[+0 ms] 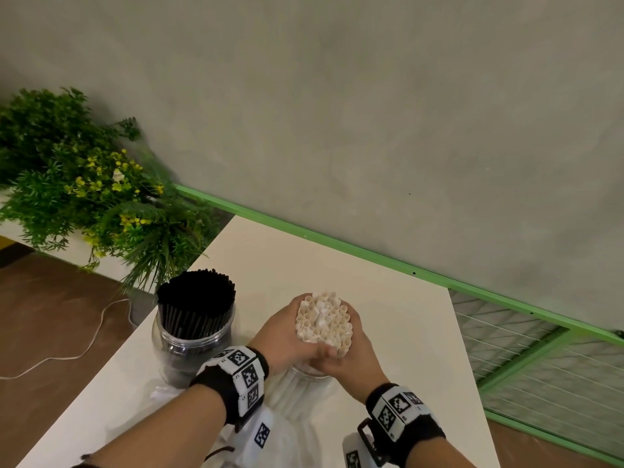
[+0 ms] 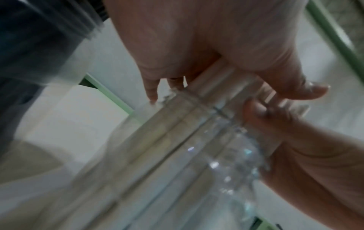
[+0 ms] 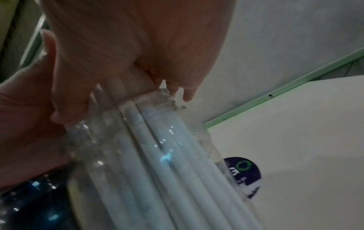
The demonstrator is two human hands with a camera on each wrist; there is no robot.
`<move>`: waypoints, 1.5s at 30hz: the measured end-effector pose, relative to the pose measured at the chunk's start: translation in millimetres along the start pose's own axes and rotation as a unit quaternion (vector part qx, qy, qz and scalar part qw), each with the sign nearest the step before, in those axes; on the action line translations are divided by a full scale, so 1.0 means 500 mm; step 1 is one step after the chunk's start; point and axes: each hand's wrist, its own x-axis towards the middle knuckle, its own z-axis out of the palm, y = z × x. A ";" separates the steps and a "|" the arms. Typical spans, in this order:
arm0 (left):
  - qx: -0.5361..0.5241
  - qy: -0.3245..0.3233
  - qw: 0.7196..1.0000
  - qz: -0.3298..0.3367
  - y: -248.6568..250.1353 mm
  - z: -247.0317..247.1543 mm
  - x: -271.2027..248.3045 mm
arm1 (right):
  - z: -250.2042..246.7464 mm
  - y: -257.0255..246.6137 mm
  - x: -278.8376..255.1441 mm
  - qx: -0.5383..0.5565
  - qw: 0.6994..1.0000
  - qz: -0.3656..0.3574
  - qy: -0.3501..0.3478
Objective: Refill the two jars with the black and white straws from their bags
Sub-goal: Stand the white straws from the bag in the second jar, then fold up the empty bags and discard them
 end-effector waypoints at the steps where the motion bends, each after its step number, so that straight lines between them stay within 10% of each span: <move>1: -0.002 0.008 1.000 0.008 0.003 0.001 0.001 | -0.001 0.000 0.002 0.008 1.000 -0.013 0.016; 19: 0.014 0.021 1.000 -0.010 -0.018 -0.036 -0.041 | -0.020 0.016 -0.023 -0.145 0.989 -0.037 0.004; 26: 0.276 0.012 0.957 0.085 -0.007 -0.045 -0.039 | -0.013 0.028 -0.025 -0.229 0.963 -0.143 -0.013; 34: 0.321 0.029 0.945 0.061 -0.001 -0.027 -0.042 | -0.020 0.021 -0.022 -0.310 0.932 -0.187 -0.011; 45: 0.150 0.148 0.974 0.081 0.026 -0.072 -0.195 | -0.005 -0.036 -0.107 -0.207 0.919 -0.322 0.099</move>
